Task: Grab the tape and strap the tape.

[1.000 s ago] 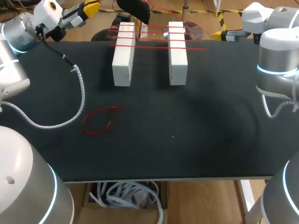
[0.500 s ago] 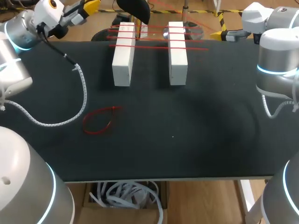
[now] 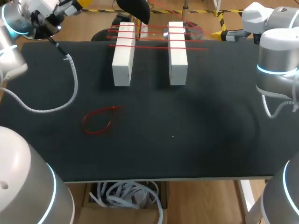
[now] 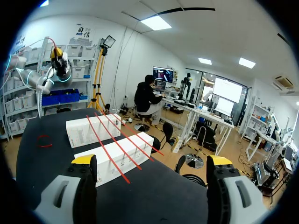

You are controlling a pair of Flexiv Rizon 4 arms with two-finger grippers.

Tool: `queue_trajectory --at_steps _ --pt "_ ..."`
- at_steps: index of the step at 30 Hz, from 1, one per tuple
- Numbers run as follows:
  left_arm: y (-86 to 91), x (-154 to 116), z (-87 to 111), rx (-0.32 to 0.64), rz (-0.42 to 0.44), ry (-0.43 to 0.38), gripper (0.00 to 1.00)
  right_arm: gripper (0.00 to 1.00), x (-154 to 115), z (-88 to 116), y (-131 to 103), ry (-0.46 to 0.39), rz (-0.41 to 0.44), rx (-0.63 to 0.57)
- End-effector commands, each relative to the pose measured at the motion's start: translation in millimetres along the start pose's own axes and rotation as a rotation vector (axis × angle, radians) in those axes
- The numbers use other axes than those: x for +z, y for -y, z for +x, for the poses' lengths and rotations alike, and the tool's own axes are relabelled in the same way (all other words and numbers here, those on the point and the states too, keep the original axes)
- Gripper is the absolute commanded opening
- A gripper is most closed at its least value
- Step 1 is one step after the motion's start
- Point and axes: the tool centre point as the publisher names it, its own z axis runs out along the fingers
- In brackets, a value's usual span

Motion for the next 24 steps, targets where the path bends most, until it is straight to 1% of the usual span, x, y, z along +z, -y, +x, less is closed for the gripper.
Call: queue_trajectory --at_steps 1,6,14,24 --pt "15.8 7.9 11.9 0.001 -0.059 0.065 0.00 1.00 -0.3 -0.4 -0.4 -0.001 0.002 0.000" --pt "20.4 10.7 16.2 0.005 -0.063 0.100 0.00 1.00 -0.3 -0.4 -0.4 -0.001 0.002 0.000" --pt "18.6 20.4 17.1 0.001 -0.004 0.121 0.00 1.00 -0.3 -0.4 -0.4 -0.001 0.002 0.000" --pt "11.8 33.6 13.1 -0.016 0.025 0.091 0.00 1.00 -0.3 -0.4 -0.4 -0.001 0.002 0.000"
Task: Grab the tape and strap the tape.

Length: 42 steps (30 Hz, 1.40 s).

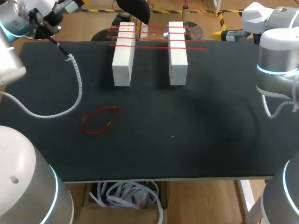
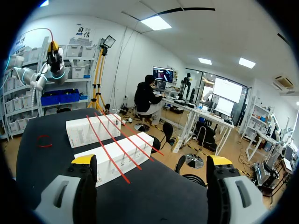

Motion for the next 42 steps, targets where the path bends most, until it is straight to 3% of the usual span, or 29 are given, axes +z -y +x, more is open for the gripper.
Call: queue_trajectory --at_steps 1,23,42 --pt "-3.5 3.5 -1.8 -0.004 0.009 -0.005 0.00 1.00 -0.3 -0.4 -0.4 -0.001 0.002 0.000" --pt "-9.5 7.7 -9.1 0.007 0.036 0.062 0.00 1.00 -0.3 -0.4 -0.4 -0.001 0.002 0.000" --pt "-13.7 13.5 -15.0 -0.002 0.069 0.059 0.00 1.00 -0.3 -0.4 -0.4 -0.001 0.002 0.000"
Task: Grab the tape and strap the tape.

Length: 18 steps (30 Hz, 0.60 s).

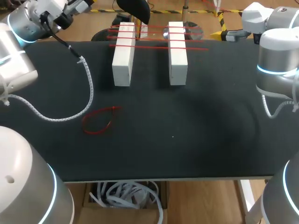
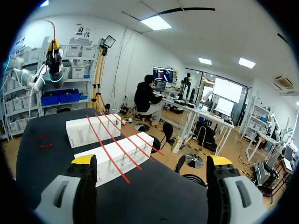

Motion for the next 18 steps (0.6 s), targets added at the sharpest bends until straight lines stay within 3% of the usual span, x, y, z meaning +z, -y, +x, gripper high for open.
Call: queue_trajectory --at_steps 1,15,18 --pt "-2.6 -1.4 -2.8 0.001 0.005 -0.008 0.00 1.00 -0.3 -0.4 -0.4 -0.001 0.002 0.000" --pt "-2.6 -1.4 -2.8 0.001 0.005 -0.008 0.00 1.00 -0.3 -0.4 -0.4 -0.001 0.002 0.000" --pt "-2.6 -1.4 -2.8 0.001 0.005 -0.008 0.00 1.00 -12.2 7.7 -3.6 0.058 -0.084 0.134"
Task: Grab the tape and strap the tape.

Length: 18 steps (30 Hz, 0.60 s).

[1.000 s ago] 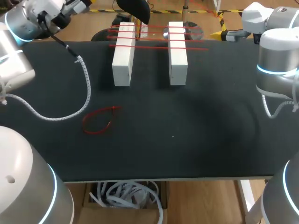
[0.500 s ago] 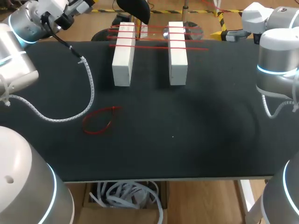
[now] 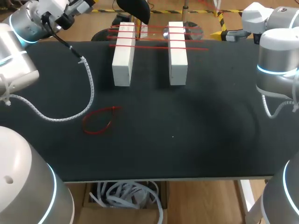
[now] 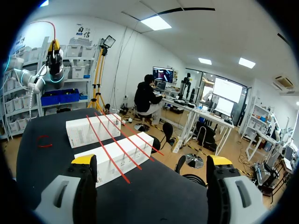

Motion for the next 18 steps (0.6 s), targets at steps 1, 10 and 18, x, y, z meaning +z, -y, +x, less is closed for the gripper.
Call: queue_trajectory --at_steps 1,10,18 --pt "-0.7 -0.8 -0.8 0.001 0.002 -0.003 0.00 1.00 -16.8 11.7 -3.8 0.077 -0.111 0.129" --pt "-0.7 -0.8 -0.8 0.001 0.002 -0.003 0.00 1.00 -57.3 50.3 -8.4 0.238 -0.191 0.238" --pt "-0.7 -0.8 -0.8 0.001 0.002 -0.003 0.00 1.00 -74.7 85.5 -11.9 0.383 -0.251 0.443"
